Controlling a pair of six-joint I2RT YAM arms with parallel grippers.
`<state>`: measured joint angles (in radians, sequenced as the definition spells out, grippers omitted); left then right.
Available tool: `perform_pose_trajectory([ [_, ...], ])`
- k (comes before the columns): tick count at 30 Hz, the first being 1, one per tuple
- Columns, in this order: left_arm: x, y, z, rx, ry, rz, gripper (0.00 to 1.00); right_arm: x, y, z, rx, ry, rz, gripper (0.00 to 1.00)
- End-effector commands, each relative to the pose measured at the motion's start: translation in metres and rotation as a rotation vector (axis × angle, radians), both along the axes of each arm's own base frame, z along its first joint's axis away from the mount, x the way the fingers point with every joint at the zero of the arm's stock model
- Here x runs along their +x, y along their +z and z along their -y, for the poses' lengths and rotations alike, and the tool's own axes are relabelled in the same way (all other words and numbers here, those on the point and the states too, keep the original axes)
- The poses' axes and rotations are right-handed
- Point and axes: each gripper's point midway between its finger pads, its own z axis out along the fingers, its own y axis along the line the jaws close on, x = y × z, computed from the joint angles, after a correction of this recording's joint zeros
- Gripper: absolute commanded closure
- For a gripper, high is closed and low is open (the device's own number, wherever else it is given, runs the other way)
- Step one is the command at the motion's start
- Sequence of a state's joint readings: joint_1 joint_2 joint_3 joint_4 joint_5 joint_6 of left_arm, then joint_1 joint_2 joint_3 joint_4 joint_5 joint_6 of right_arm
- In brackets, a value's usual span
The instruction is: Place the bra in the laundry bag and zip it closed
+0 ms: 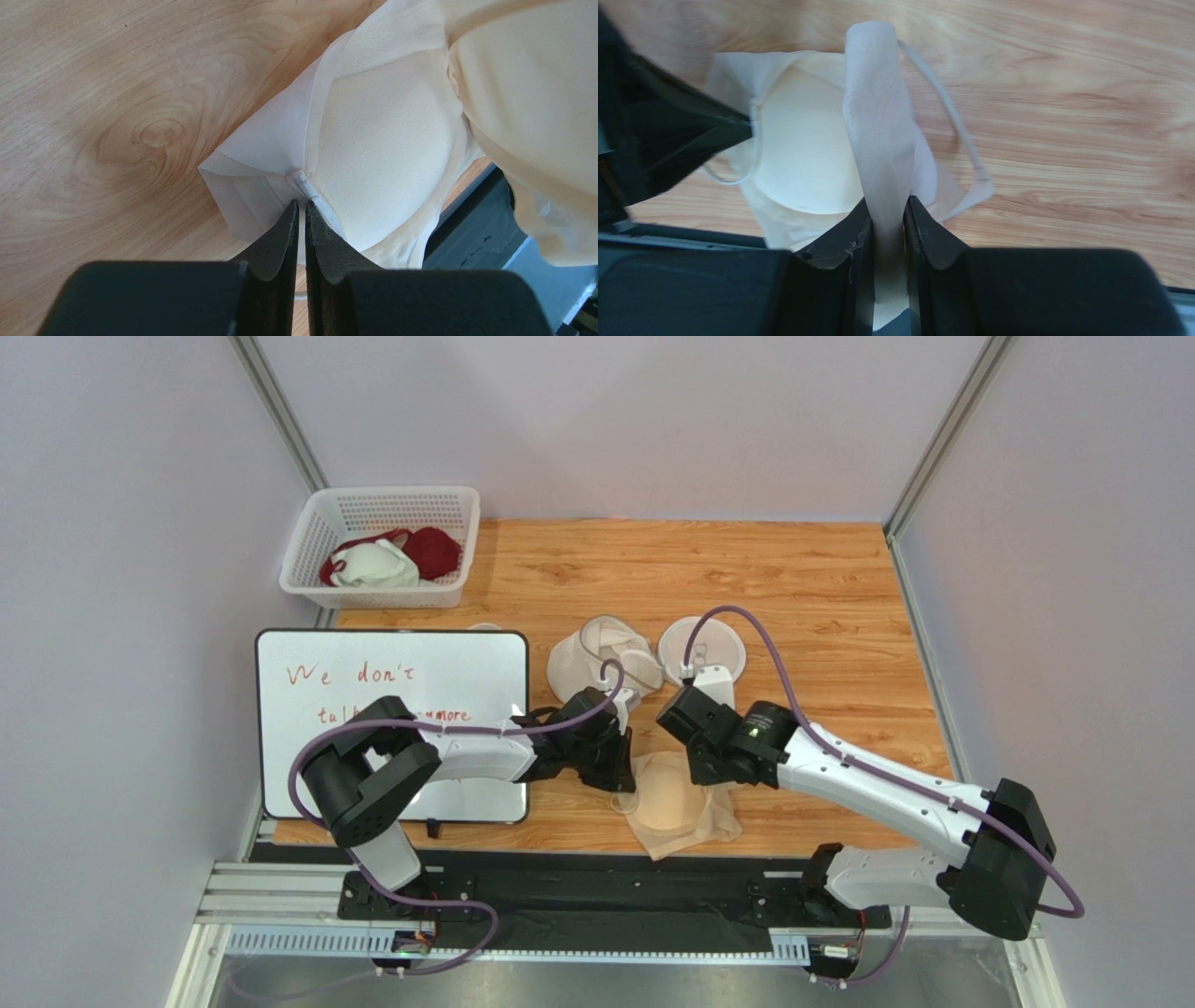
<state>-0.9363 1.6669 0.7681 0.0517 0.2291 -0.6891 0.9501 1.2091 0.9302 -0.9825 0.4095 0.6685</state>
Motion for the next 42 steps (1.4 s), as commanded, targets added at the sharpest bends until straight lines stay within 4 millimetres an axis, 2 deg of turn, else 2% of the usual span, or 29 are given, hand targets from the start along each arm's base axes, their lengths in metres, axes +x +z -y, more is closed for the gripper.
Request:
perform_pose_trajectory([
  [1, 0.009, 0.007, 0.015, -0.037, 0.004, 0.034, 0.88, 0.001, 0.006, -0.055, 0.232, 0.041, -0.025, 0.75],
  [7, 0.012, 0.007, 0.007, -0.001, 0.018, 0.055, 0.89, -0.005, -0.004, -0.085, 0.371, 0.064, -0.076, 0.62],
  [11, 0.014, 0.017, -0.005, 0.045, 0.025, 0.093, 0.87, -0.013, -0.009, -0.097, 0.431, 0.09, -0.118, 0.51],
  [16, 0.011, 0.028, -0.031, 0.118, 0.042, 0.13, 0.67, -0.019, 0.0, -0.108, 0.539, 0.142, -0.147, 0.32],
  [17, 0.012, 0.039, -0.034, 0.115, 0.045, 0.159, 0.61, -0.022, -0.002, -0.107, 0.552, 0.149, -0.162, 0.3],
  [22, 0.001, 0.063, -0.053, 0.119, 0.046, 0.192, 0.49, -0.016, 0.015, -0.091, 0.613, 0.139, -0.128, 0.24],
  [23, -0.003, 0.076, -0.051, 0.079, 0.033, 0.204, 0.44, -0.016, 0.018, -0.087, 0.63, 0.139, -0.13, 0.24],
  [25, -0.01, 0.084, -0.051, 0.045, 0.017, 0.199, 0.38, -0.01, 0.02, -0.071, 0.656, 0.093, -0.108, 0.23],
  [26, -0.015, 0.094, -0.049, 0.006, -0.001, 0.195, 0.31, -0.009, 0.02, -0.066, 0.665, 0.084, -0.103, 0.21],
  [27, -0.018, 0.098, -0.048, -0.013, -0.005, 0.188, 0.28, -0.006, 0.019, -0.056, 0.674, 0.057, -0.088, 0.2],
  [30, -0.024, 0.107, -0.04, -0.089, -0.004, 0.161, 0.27, -0.005, 0.017, -0.046, 0.702, 0.017, -0.083, 0.19],
  [36, -0.015, 0.094, -0.031, -0.109, 0.087, 0.121, 0.25, -0.011, -0.002, -0.045, 0.719, -0.015, -0.116, 0.2],
  [37, -0.011, 0.085, -0.031, -0.088, 0.109, 0.111, 0.25, -0.012, -0.005, -0.045, 0.718, -0.018, -0.119, 0.2],
  [42, -0.002, 0.072, -0.016, -0.117, 0.162, 0.064, 0.13, -0.012, -0.012, -0.044, 0.705, -0.012, -0.127, 0.2],
])
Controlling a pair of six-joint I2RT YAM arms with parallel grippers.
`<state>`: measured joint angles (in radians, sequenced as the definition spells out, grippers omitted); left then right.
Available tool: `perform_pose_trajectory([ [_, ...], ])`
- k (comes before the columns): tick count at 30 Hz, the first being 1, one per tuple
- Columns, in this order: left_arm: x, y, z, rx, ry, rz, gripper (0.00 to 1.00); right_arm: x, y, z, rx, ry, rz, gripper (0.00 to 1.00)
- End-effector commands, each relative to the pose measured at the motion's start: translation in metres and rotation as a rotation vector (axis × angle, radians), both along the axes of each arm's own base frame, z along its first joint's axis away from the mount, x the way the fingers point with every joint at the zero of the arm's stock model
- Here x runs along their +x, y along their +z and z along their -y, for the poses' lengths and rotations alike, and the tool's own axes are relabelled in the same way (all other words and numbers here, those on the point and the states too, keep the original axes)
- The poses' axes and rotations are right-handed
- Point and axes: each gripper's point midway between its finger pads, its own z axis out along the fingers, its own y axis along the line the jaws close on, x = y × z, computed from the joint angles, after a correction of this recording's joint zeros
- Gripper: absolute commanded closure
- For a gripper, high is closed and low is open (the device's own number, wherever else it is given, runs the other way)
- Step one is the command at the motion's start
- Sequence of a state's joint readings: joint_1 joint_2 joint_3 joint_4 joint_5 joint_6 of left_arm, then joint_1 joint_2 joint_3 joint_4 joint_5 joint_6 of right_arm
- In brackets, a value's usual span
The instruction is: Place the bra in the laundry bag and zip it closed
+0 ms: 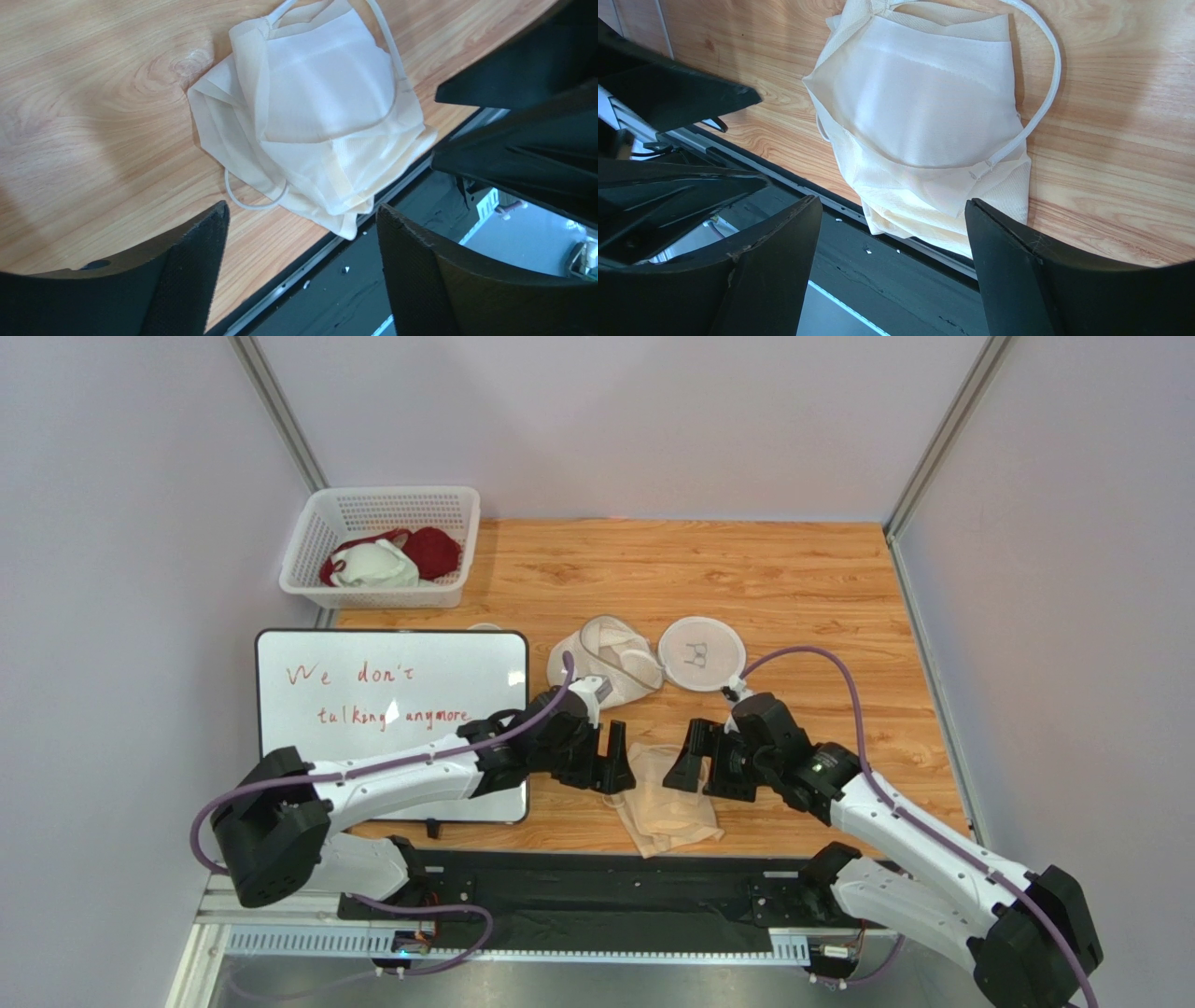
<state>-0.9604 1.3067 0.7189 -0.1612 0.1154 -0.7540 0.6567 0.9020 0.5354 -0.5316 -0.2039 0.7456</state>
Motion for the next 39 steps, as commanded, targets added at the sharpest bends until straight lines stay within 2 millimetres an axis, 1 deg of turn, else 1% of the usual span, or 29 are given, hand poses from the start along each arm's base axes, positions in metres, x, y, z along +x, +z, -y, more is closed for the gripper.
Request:
perform_pose_trajectory([
  [1, 0.012, -0.008, 0.016, -0.056, 0.066, -0.028, 0.11, 0.007, 0.007, -0.01, 0.049, 0.011, 0.034, 0.2],
  [3, 0.013, -0.013, 0.018, -0.045, 0.076, -0.04, 0.09, 0.007, 0.003, -0.009, 0.042, 0.01, 0.027, 0.2],
  [4, 0.015, -0.019, 0.015, -0.024, 0.09, -0.045, 0.09, 0.006, 0.003, -0.009, 0.042, 0.01, 0.027, 0.2],
  [9, 0.019, -0.031, 0.011, 0.009, 0.128, -0.048, 0.1, 0.005, -0.004, -0.012, 0.056, 0.019, 0.011, 0.21],
  [13, 0.02, -0.043, 0.013, 0.03, 0.131, -0.073, 0.15, 0.005, -0.006, -0.013, 0.054, 0.024, 0.006, 0.22],
  [15, 0.021, -0.045, 0.016, 0.025, 0.133, -0.075, 0.15, 0.006, -0.006, -0.013, 0.053, 0.024, 0.008, 0.22],
  [20, 0.022, -0.057, 0.013, 0.054, 0.14, -0.086, 0.16, 0.004, -0.009, -0.014, 0.057, 0.029, 0.002, 0.22],
  [21, 0.024, -0.055, 0.018, 0.034, 0.136, -0.081, 0.17, 0.004, -0.01, -0.014, 0.058, 0.029, -0.001, 0.22],
  [26, 0.023, -0.062, 0.021, 0.018, 0.14, -0.094, 0.25, 0.002, -0.014, -0.016, 0.059, 0.04, -0.017, 0.23],
  [34, 0.025, -0.074, 0.013, 0.035, 0.161, -0.1, 0.42, 0.003, -0.018, -0.016, 0.045, 0.055, -0.026, 0.23],
  [36, 0.026, -0.076, 0.012, 0.038, 0.163, -0.101, 0.45, 0.002, -0.018, -0.016, 0.04, 0.061, -0.027, 0.23],
  [38, 0.027, -0.078, 0.012, 0.04, 0.164, -0.102, 0.5, 0.002, -0.02, -0.016, 0.036, 0.064, -0.03, 0.24],
  [39, 0.027, -0.081, 0.011, 0.046, 0.162, -0.106, 0.55, 0.002, -0.02, -0.016, 0.034, 0.067, -0.029, 0.24],
])
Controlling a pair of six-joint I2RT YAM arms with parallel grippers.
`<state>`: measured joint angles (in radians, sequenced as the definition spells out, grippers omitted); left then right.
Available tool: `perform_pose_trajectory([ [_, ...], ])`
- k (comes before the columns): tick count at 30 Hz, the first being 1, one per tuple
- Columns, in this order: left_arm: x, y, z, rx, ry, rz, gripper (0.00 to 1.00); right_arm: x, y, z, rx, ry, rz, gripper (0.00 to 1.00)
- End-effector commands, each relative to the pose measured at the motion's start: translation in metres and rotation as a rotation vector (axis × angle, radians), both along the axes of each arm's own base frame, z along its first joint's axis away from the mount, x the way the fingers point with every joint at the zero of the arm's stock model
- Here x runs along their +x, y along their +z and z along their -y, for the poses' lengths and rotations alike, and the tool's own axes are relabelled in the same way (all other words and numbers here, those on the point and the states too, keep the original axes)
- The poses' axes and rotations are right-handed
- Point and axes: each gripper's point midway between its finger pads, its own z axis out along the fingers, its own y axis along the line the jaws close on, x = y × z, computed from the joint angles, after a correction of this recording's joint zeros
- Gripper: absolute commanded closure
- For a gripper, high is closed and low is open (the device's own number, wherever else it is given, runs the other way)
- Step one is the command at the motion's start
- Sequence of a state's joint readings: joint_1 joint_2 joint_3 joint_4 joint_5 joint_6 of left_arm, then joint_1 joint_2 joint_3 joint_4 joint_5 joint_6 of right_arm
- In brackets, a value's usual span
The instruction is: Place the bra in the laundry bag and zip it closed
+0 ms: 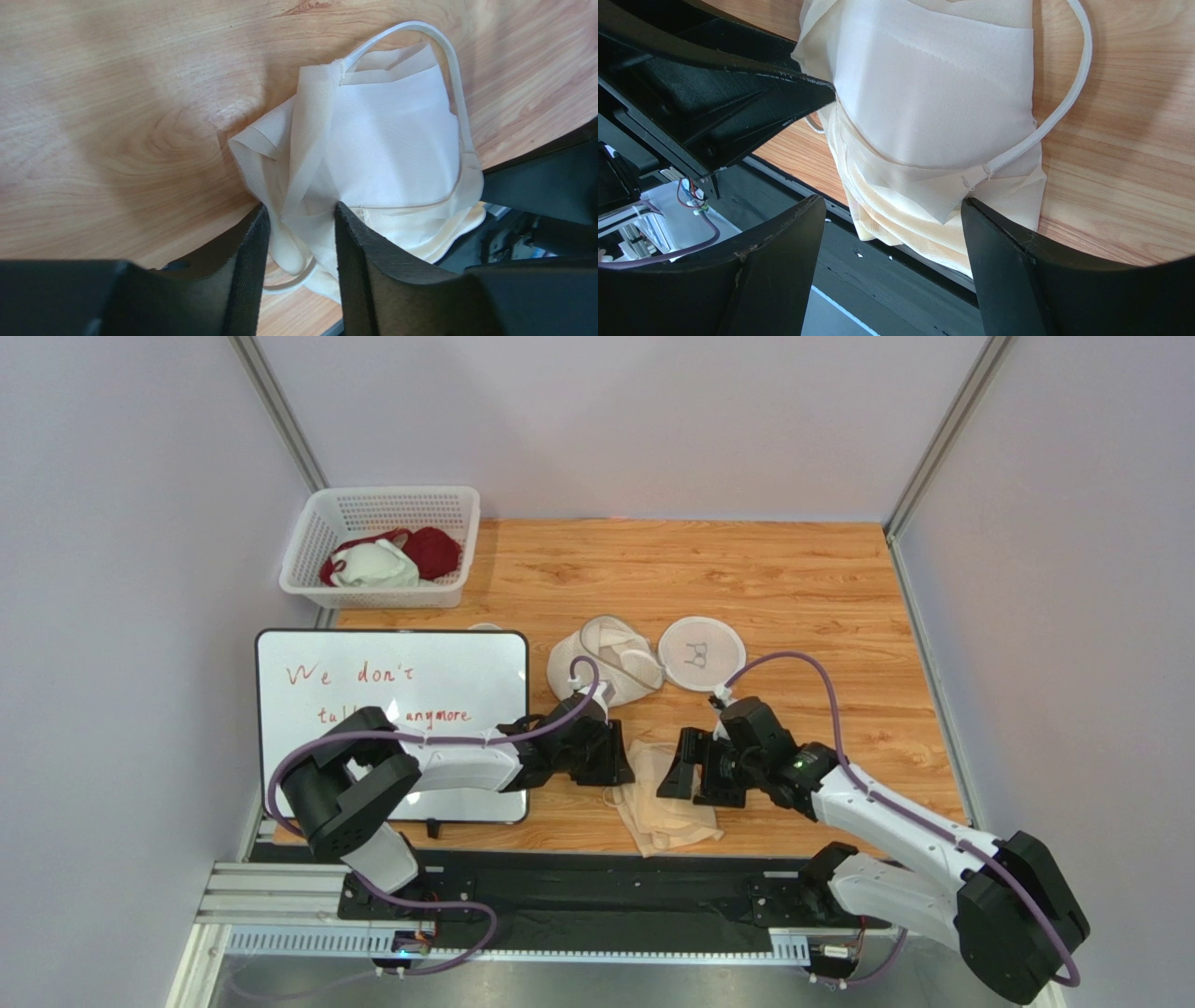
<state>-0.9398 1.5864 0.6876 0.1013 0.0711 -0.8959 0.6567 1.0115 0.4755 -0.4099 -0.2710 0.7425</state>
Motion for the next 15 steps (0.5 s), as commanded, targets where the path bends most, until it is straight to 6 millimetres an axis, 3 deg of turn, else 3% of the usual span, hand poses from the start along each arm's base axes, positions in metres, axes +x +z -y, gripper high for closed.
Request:
perform_pose_trajectory([
  [1, 0.001, -0.017, -0.008, 0.038, 0.011, -0.013, 0.58, 0.007, 0.007, -0.006, 0.021, 0.021, 0.035, 0.24],
  [5, 0.002, -0.018, -0.009, 0.052, 0.002, -0.005, 0.71, 0.004, 0.006, -0.006, -0.026, 0.053, 0.061, 0.23],
  [6, 0.003, -0.017, -0.009, 0.052, 0.001, -0.002, 0.84, 0.003, 0.007, -0.006, -0.043, 0.064, 0.072, 0.23],
  [7, 0.003, -0.016, -0.01, 0.055, 0.0, 0.003, 0.93, 0.008, 0.011, -0.007, -0.066, 0.06, 0.106, 0.22],
  [8, 0.002, -0.015, -0.011, 0.061, -0.013, 0.008, 1.0, 0.001, 0.011, -0.008, -0.091, 0.087, 0.109, 0.21],
  [11, 0.0, -0.006, -0.011, 0.056, -0.035, 0.021, 1.0, 0.001, 0.019, -0.007, -0.162, 0.101, 0.167, 0.2],
  [15, -0.005, 0.024, -0.007, -0.009, -0.075, 0.053, 1.0, 0.007, 0.033, -0.001, -0.23, 0.086, 0.262, 0.19],
])
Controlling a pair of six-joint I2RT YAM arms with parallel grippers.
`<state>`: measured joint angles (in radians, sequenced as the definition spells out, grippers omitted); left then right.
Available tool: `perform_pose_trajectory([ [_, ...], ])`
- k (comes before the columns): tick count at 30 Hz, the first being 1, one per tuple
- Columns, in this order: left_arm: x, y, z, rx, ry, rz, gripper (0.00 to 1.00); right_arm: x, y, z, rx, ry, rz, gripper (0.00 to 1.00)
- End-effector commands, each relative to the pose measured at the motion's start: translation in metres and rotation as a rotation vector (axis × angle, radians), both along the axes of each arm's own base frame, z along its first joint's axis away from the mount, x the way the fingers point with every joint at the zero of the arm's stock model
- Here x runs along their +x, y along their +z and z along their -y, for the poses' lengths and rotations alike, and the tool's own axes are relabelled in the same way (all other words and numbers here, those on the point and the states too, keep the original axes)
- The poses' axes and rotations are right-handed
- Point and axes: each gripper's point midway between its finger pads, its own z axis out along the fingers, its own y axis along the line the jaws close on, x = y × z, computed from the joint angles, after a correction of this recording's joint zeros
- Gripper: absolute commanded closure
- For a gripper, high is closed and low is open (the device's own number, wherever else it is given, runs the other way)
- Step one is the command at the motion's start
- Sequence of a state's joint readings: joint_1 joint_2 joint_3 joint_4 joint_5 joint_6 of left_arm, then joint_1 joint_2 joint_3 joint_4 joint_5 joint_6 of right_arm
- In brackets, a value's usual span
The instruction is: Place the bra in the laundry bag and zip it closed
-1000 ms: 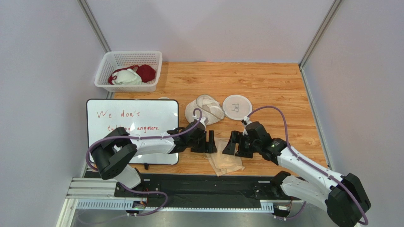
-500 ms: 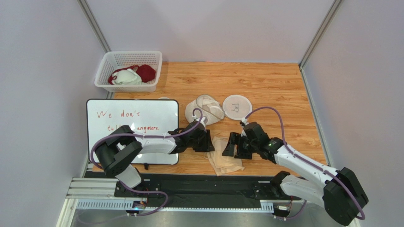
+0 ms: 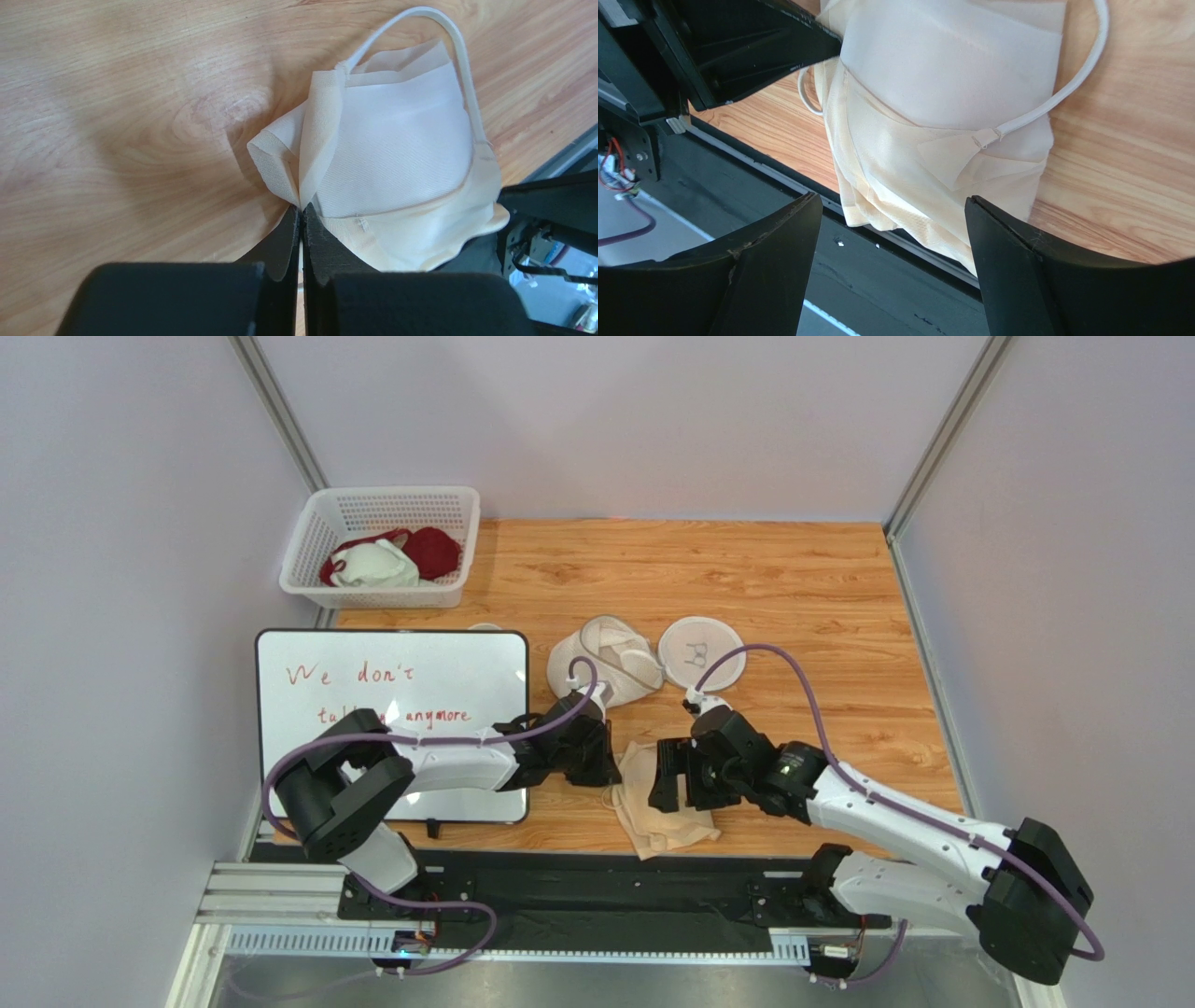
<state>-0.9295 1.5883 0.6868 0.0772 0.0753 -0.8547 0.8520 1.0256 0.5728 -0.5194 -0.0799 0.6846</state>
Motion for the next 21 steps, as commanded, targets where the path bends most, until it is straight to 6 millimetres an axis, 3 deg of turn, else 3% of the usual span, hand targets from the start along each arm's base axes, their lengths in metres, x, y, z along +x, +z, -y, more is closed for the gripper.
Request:
perform_pose_trajectory([
  [1, -0.006, 0.034, 0.0, -0.051, -0.053, 0.051, 1.0, 0.021, 0.026, 0.01, -0.088, -0.036, 0.177, 0.18],
  [8, -0.014, 0.075, -0.01, -0.113, -0.023, 0.076, 1.0, 0.011, 0.057, -0.01, -0.043, 0.084, 0.354, 0.1],
  [15, -0.022, 0.094, -0.008, -0.163, 0.0, 0.04, 1.0, 0.006, 0.084, -0.03, -0.065, 0.117, 0.574, 0.04],
  [21, -0.023, 0.104, -0.01, -0.18, 0.037, 0.02, 1.0, -0.007, 0.088, -0.065, -0.078, 0.143, 0.659, 0.03],
])
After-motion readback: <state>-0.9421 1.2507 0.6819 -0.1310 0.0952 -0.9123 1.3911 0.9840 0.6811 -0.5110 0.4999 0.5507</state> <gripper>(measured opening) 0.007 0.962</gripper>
